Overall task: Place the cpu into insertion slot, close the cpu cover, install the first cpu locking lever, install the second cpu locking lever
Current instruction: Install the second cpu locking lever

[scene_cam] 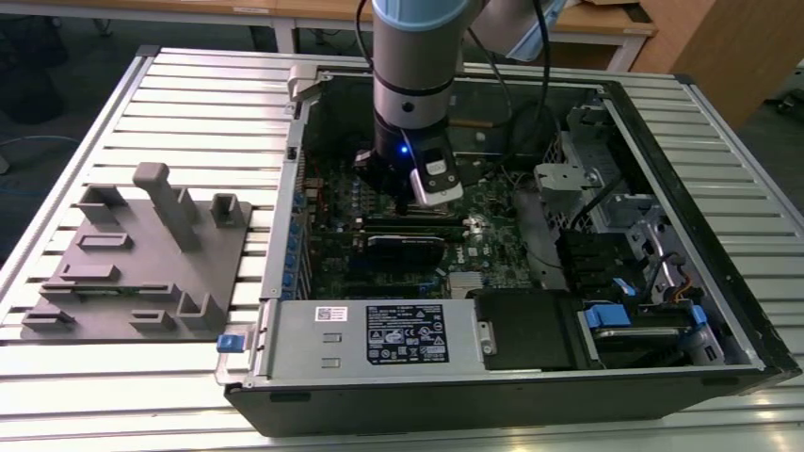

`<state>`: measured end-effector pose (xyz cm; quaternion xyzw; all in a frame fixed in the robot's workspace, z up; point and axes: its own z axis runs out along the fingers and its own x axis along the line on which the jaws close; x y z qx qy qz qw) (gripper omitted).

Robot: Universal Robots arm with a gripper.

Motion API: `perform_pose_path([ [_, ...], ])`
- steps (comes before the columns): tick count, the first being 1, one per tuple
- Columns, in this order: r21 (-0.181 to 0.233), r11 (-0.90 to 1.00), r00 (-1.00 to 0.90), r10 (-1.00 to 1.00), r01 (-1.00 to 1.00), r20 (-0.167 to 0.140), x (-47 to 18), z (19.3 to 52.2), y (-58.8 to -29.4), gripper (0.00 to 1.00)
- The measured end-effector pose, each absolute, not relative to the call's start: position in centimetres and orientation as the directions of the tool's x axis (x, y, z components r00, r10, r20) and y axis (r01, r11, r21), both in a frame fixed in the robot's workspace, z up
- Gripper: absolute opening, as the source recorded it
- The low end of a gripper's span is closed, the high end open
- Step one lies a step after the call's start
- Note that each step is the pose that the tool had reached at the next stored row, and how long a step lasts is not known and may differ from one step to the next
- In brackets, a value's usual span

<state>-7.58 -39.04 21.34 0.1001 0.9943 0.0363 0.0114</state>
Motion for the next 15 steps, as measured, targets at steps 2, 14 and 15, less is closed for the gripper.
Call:
perform_pose_path([
  [2, 0.075, 0.977, -0.980, 0.200, 0.198, -0.015, -7.58, 21.30, -39.03, 0.10],
  [14, 0.075, 0.977, -0.980, 0.200, 0.198, -0.015, -7.87, 21.09, -39.03, 0.10],
  [15, 0.075, 0.977, -0.980, 0.200, 0.198, -0.015, -7.92, 21.08, -39.03, 0.10],
])
